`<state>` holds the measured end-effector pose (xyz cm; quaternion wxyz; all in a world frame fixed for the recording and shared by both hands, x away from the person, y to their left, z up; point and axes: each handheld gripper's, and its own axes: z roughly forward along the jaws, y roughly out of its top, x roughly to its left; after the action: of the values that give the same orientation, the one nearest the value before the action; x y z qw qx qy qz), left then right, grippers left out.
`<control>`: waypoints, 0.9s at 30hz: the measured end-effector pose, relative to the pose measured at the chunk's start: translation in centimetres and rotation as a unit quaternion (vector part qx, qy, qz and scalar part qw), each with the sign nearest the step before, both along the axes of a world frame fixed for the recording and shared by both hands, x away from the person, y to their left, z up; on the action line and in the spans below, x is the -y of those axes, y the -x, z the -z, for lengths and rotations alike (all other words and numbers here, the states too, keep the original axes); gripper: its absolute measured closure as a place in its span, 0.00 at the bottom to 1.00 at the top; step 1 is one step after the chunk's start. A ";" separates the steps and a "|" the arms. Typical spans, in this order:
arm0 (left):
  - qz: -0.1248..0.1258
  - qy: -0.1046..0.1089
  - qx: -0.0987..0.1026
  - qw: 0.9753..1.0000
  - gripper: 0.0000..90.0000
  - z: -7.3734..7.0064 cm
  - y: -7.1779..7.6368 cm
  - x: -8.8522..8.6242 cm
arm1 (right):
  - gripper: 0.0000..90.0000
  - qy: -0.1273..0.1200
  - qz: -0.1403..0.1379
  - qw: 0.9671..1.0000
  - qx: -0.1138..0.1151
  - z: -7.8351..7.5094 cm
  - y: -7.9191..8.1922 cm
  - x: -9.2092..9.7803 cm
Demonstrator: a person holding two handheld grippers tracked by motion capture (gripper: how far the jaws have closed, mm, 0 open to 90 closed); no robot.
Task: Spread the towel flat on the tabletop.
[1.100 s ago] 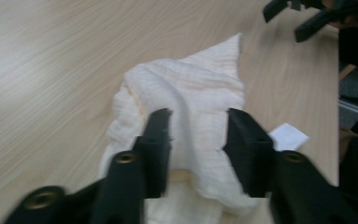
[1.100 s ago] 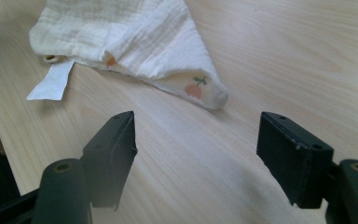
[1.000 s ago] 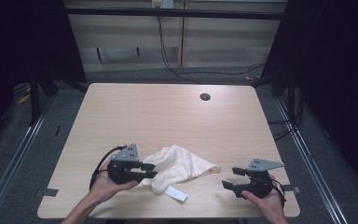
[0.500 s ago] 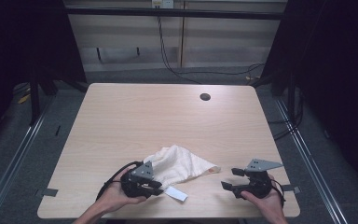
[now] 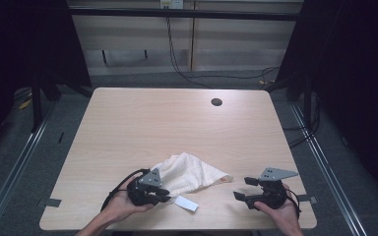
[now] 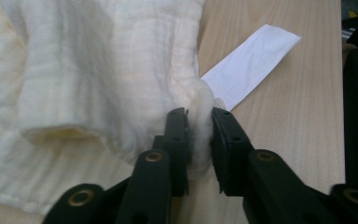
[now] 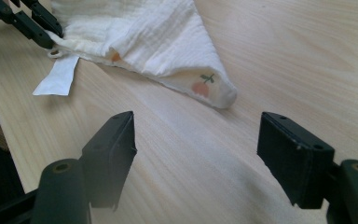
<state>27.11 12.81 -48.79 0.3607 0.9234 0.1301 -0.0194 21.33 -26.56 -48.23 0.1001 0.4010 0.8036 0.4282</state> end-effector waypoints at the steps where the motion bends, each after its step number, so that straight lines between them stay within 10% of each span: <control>1: -0.004 0.000 0.003 1.000 0.94 -0.2 -0.1 0.0 | 0.31 0.000 0.001 1.000 -0.002 0.0 0.0 0.0; 16: -0.026 0.065 0.005 0.998 0.96 -3.2 -0.3 -0.8 | 0.31 0.003 -0.002 1.000 -0.003 0.0 -0.1 -0.3; 23: -0.079 0.135 0.015 0.988 0.96 -5.8 -1.2 -3.3 | 0.37 -0.012 0.000 1.000 0.005 -0.4 0.1 -0.2; 27: -0.085 0.135 0.017 0.987 0.96 -5.9 -1.3 -3.6 | 0.51 -0.029 -0.002 0.999 0.014 -0.9 0.2 -0.4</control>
<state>28.42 16.43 -42.89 0.4842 0.8522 0.1982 0.0099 21.09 -26.19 -47.34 0.0992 0.3961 0.7902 0.4570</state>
